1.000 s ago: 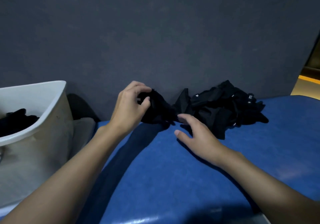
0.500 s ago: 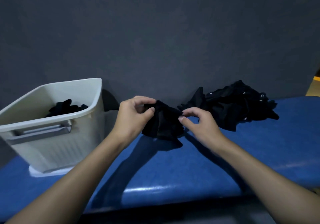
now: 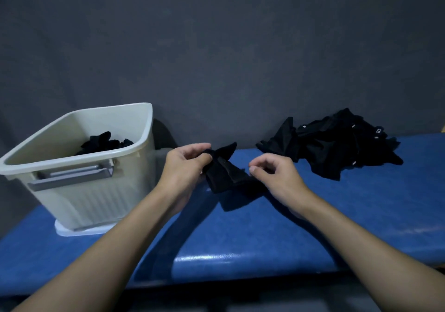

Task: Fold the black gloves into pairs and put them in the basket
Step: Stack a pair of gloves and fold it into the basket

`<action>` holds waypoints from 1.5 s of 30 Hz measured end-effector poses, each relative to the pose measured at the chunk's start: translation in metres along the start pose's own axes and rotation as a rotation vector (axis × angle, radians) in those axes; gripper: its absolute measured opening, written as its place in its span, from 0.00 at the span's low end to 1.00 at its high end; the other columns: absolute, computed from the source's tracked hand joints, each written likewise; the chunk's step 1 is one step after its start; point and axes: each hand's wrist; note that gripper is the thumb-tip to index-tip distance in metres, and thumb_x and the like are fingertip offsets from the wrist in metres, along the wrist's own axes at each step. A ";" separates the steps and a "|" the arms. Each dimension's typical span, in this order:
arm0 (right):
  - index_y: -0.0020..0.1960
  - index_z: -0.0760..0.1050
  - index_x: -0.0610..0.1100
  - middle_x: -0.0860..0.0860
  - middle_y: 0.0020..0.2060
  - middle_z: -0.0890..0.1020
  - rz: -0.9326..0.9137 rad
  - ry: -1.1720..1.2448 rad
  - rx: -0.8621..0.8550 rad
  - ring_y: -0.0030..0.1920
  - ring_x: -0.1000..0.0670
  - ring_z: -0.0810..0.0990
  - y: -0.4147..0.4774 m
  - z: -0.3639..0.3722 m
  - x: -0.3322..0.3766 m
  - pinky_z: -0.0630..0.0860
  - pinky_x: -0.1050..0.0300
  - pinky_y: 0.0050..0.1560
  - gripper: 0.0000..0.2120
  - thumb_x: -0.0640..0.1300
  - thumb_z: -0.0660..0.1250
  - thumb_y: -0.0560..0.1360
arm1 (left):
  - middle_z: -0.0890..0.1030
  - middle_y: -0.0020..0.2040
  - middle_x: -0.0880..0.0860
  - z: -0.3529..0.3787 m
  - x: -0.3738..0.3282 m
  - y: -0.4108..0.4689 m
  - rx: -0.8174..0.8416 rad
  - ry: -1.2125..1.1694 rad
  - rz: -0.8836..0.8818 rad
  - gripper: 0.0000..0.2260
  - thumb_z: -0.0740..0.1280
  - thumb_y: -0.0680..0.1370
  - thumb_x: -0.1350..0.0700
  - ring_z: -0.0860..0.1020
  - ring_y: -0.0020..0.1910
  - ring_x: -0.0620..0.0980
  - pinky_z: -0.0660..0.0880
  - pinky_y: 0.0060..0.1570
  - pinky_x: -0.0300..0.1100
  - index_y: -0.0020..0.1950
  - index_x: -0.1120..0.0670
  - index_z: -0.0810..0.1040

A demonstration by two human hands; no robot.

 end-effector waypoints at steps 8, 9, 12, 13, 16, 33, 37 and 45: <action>0.44 0.82 0.45 0.54 0.40 0.85 0.007 -0.041 0.149 0.42 0.58 0.81 -0.003 0.005 -0.004 0.75 0.64 0.47 0.03 0.42 0.71 0.76 | 0.77 0.31 0.54 -0.008 0.019 0.011 -0.019 0.337 0.051 0.10 0.74 0.75 0.61 0.73 0.27 0.46 0.70 0.26 0.37 0.37 0.57 0.75; 0.44 0.82 0.46 0.54 0.41 0.85 0.002 -0.070 0.169 0.44 0.58 0.82 -0.004 0.005 -0.004 0.76 0.63 0.50 0.02 0.43 0.71 0.75 | 0.77 0.31 0.53 -0.010 0.020 0.012 -0.017 0.415 0.065 0.10 0.74 0.74 0.61 0.72 0.28 0.47 0.70 0.27 0.38 0.37 0.56 0.74; 0.45 0.81 0.51 0.57 0.44 0.84 -0.018 -0.177 0.216 0.49 0.58 0.81 -0.006 0.007 -0.011 0.77 0.55 0.58 0.02 0.45 0.73 0.73 | 0.80 0.34 0.52 -0.016 0.023 0.009 0.055 0.676 0.095 0.07 0.73 0.74 0.60 0.73 0.28 0.48 0.70 0.29 0.40 0.43 0.55 0.74; 0.45 0.81 0.54 0.58 0.45 0.84 -0.029 -0.216 0.226 0.50 0.58 0.81 -0.007 0.008 -0.013 0.76 0.53 0.61 0.03 0.49 0.74 0.72 | 0.81 0.36 0.51 -0.018 0.023 0.006 0.087 0.758 0.109 0.07 0.72 0.74 0.59 0.74 0.28 0.47 0.71 0.29 0.40 0.46 0.54 0.75; 0.43 0.78 0.61 0.65 0.46 0.81 -0.067 -0.355 0.252 0.54 0.59 0.78 -0.009 0.010 -0.016 0.71 0.46 0.65 0.10 0.64 0.69 0.65 | 0.78 0.44 0.50 -0.024 0.022 -0.002 0.174 0.968 0.225 0.09 0.72 0.74 0.54 0.76 0.36 0.46 0.75 0.40 0.44 0.50 0.50 0.74; 0.59 0.77 0.58 0.69 0.58 0.74 -0.220 -0.771 0.152 0.64 0.59 0.63 -0.019 -0.015 -0.019 0.52 0.56 0.58 0.11 0.54 0.65 0.78 | 0.76 0.52 0.43 -0.019 0.015 -0.029 0.660 1.018 0.431 0.12 0.68 0.80 0.52 0.76 0.48 0.40 0.67 0.47 0.26 0.63 0.47 0.81; 0.57 0.78 0.58 0.64 0.54 0.78 -0.243 -0.634 0.111 0.59 0.59 0.67 -0.025 -0.013 -0.010 0.57 0.55 0.59 0.14 0.61 0.66 0.75 | 0.74 0.56 0.46 -0.021 0.022 -0.018 0.577 1.169 0.599 0.15 0.67 0.77 0.47 0.72 0.54 0.45 0.68 0.59 0.38 0.63 0.47 0.80; 0.69 0.71 0.56 0.64 0.66 0.69 -0.228 -0.753 0.271 0.69 0.61 0.60 -0.036 -0.018 -0.016 0.53 0.57 0.64 0.26 0.65 0.65 0.73 | 0.72 0.66 0.46 -0.024 0.030 -0.010 0.543 1.425 0.434 0.33 0.53 0.73 0.31 0.70 0.67 0.48 0.67 0.66 0.50 0.73 0.46 0.70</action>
Point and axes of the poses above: each hand's wrist, its own y-axis towards the middle knuckle, its own z-axis out of the palm, x = y × z
